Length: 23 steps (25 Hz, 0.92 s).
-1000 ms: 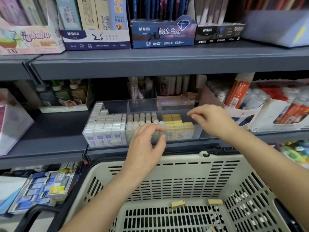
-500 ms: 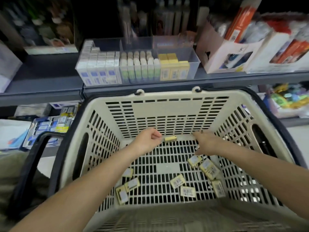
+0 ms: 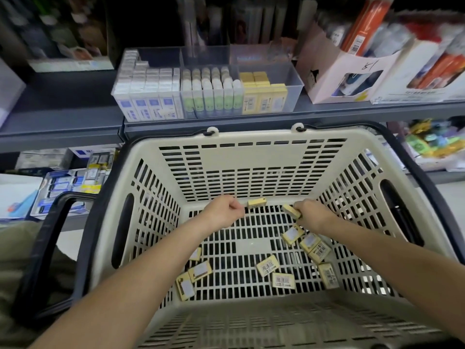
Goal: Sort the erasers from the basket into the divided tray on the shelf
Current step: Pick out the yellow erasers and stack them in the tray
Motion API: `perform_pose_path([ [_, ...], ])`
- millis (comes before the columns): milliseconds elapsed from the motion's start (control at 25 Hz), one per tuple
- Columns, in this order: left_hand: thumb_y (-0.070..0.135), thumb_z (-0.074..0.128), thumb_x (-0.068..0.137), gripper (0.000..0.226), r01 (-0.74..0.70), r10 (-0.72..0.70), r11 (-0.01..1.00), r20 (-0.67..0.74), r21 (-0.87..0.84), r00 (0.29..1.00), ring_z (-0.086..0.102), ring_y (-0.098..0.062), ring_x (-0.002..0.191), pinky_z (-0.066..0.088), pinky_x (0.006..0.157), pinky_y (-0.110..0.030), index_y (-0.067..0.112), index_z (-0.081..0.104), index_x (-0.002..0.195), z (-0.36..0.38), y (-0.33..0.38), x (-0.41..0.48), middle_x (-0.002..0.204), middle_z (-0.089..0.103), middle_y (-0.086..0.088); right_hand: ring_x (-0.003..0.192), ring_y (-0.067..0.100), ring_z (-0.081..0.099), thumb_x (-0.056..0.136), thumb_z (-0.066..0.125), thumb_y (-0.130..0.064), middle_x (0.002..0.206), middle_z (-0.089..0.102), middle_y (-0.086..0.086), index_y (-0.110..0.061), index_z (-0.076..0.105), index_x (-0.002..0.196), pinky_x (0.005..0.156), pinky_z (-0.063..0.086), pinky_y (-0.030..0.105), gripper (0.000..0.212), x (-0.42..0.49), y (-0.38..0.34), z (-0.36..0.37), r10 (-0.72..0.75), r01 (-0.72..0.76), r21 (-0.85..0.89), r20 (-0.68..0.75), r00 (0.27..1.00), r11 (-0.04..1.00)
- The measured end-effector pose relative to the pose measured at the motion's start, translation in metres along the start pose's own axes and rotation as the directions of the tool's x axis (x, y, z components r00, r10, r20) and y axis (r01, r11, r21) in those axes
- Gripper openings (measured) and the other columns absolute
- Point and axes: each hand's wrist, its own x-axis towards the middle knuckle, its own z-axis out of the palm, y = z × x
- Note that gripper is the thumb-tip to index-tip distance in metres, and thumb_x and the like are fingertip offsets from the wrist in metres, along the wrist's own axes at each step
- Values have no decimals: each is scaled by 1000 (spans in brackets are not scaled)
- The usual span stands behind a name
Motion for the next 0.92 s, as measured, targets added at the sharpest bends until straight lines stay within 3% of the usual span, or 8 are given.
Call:
perform_pose_path([
  [120, 13, 52, 90, 15, 24, -24, 1000, 7, 12, 1000, 47, -10, 60, 41, 54, -18, 19, 57, 78, -1, -5, 2, 83, 57, -1, 101, 18, 58, 83, 68, -28, 111, 59, 1, -19, 58, 119, 84, 48, 27, 39, -1, -4, -9, -74, 58, 218, 62, 995, 974],
  [240, 11, 51, 89, 16, 30, -30, 1000, 9, 4, 1000, 49, -15, 68, 42, 57, -20, 17, 57, 76, -1, -8, 4, 84, 56, -4, 110, 21, 52, 72, 76, -37, 124, 52, 2, -21, 44, 129, 90, 44, 31, 68, -9, -1, -4, -79, 74, 35, 181, 980, 997],
  [320, 12, 53, 89, 17, 31, -32, 999, 21, 26, 999, 51, -17, 70, 45, 62, -23, 17, 60, 75, 1, -9, 4, 83, 59, -5, 103, 18, 50, 68, 78, -38, 123, 48, 1, -22, 40, 126, 83, 43, 28, 72, -15, -5, 16, -132, 154, -81, 235, 963, 985],
  [480, 17, 54, 90, 14, 66, -71, 997, 128, 43, 989, 49, -20, 74, 44, 64, -31, 20, 61, 77, 8, -10, -1, 91, 60, -7, 94, 14, 49, 74, 72, -33, 117, 45, 1, -18, 41, 123, 78, 40, 23, 60, -14, -32, 33, -279, 274, 117, 25, 960, 955],
  [560, 19, 53, 91, 10, 91, -94, 995, 128, 29, 987, 47, -20, 71, 44, 64, -31, 20, 60, 83, 7, -10, -1, 91, 58, -7, 95, 16, 50, 74, 72, -28, 119, 41, 3, -15, 38, 128, 79, 42, 24, 65, -7, -44, 30, -249, 261, 170, -89, 964, 950],
  [680, 20, 51, 93, 11, 120, -119, 993, 100, -2, 988, 45, -16, 67, 47, 65, -28, 15, 60, 89, 4, -10, 1, 85, 53, -7, 101, 21, 51, 76, 69, -25, 121, 37, 5, -12, 35, 133, 83, 44, 28, 68, 1, -49, 31, -185, 195, 88, -111, 977, 977],
  [800, 23, 49, 94, 21, 197, -192, 977, 70, -84, 979, 55, -17, 86, 51, 77, -29, 8, 59, 104, 4, -15, 3, 103, 59, -10, 104, 20, 52, 77, 69, -26, 118, 44, 3, -14, 40, 130, 85, 43, 26, 62, 2, -54, 34, -192, 213, 165, -138, 972, 963],
  [920, 40, 47, 95, 54, 361, -305, 881, 216, -306, 927, 57, -25, 109, 50, 86, -31, 1, 41, 132, 6, -21, 4, 128, 54, -18, 106, 17, 51, 74, 72, -30, 112, 47, -2, -20, 44, 127, 86, 40, 24, 61, 3, -68, 30, -303, 352, 290, -203, 931, 890],
])
